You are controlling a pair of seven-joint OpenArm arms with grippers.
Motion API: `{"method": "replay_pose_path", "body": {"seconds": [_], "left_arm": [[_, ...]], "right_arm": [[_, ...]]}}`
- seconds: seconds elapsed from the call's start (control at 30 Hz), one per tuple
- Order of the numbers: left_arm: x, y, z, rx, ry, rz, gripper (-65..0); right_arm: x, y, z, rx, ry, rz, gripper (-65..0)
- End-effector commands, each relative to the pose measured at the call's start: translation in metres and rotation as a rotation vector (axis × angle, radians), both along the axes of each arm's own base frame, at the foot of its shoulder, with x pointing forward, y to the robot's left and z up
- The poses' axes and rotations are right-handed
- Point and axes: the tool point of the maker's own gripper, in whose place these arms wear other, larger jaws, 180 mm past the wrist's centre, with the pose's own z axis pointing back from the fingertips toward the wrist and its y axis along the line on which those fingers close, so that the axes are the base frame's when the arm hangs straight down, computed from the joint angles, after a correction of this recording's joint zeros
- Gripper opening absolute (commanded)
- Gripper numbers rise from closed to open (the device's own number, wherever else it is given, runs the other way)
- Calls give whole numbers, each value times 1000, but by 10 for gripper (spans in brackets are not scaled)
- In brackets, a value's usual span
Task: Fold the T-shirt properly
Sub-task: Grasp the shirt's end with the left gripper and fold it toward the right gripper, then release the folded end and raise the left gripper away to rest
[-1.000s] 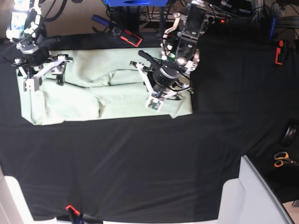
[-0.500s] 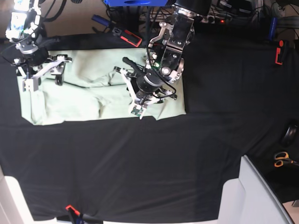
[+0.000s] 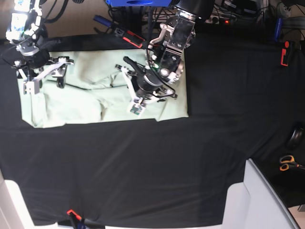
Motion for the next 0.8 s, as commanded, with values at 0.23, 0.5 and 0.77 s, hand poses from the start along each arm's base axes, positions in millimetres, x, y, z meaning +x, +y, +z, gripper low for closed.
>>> {"method": "replay_pose_path", "body": {"seconds": [0.23,0.5,0.77], "left_arm": [[9,-39,24,-52,-72,-93,-531],[11,-40,28,-56,-84,-93,-239],[27,-44,68,-104,-190,-92,-227]], "right_arm": [[7,-2,10,-8,-42,5,-229],[7,-2,10,-8,-42,5,-229],[9,21,7,20,-40,62,-229]]}}
